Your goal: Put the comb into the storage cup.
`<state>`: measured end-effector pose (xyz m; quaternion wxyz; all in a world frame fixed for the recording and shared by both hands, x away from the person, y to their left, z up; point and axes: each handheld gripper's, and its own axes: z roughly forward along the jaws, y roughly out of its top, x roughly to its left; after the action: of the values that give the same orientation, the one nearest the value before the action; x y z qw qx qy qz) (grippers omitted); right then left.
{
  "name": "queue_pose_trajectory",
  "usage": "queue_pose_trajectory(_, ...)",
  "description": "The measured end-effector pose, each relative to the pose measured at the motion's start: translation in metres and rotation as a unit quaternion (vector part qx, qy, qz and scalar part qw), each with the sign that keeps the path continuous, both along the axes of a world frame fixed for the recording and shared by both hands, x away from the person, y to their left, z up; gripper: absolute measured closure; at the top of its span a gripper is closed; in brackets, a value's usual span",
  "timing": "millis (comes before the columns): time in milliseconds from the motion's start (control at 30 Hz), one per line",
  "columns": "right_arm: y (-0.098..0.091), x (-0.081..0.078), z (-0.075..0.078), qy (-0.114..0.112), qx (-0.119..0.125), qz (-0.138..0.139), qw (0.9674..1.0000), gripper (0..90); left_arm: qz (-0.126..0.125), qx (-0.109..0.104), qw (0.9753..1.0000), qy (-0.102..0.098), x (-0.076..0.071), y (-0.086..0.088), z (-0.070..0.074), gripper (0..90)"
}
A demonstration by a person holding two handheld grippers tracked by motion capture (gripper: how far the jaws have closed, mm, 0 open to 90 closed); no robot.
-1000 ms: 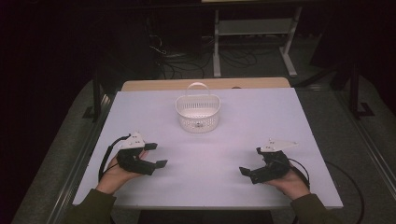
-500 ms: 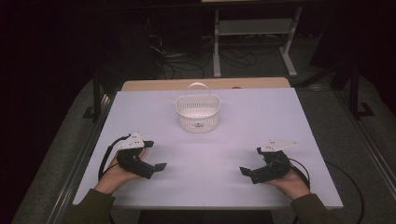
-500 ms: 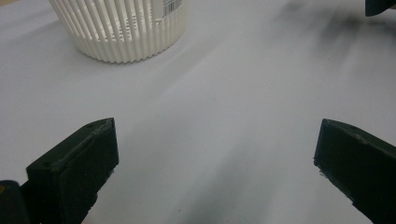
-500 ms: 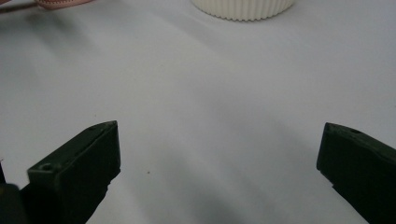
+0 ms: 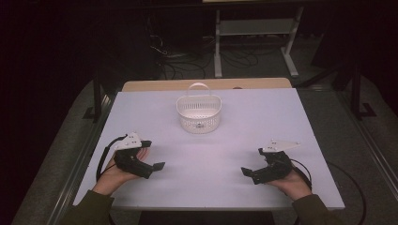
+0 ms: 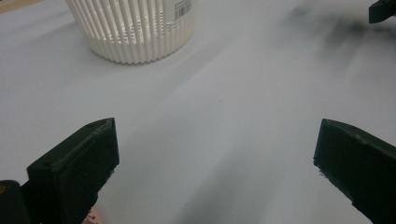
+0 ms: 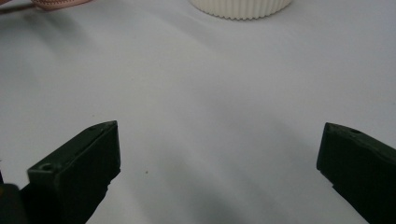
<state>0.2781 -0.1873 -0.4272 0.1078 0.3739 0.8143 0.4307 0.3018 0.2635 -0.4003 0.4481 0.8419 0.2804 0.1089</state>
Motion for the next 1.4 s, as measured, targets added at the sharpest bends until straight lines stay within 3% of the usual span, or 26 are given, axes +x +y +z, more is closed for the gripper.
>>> queue_pose_trajectory(400, -0.001, 0.001, -0.001, 0.002, 0.001, -0.003, 1.0, 0.0, 0.014, 0.002, 0.9999, 0.005, -0.001, 0.015, 0.007, 0.0)
queue_pose_trajectory(967, -0.001, 0.0, 0.0, -0.001, 0.0, -0.001, 1.0, 0.0, 0.037, 0.013, 0.9992, -0.006, -0.007, 0.031, 0.013, 0.0)
queue_pose_trajectory(1400, -0.001, 0.0, 0.001, -0.003, 0.001, -0.003, 1.0, 0.0, 0.075, 0.023, 0.9969, -0.008, -0.011, 0.051, 0.017, 0.0)
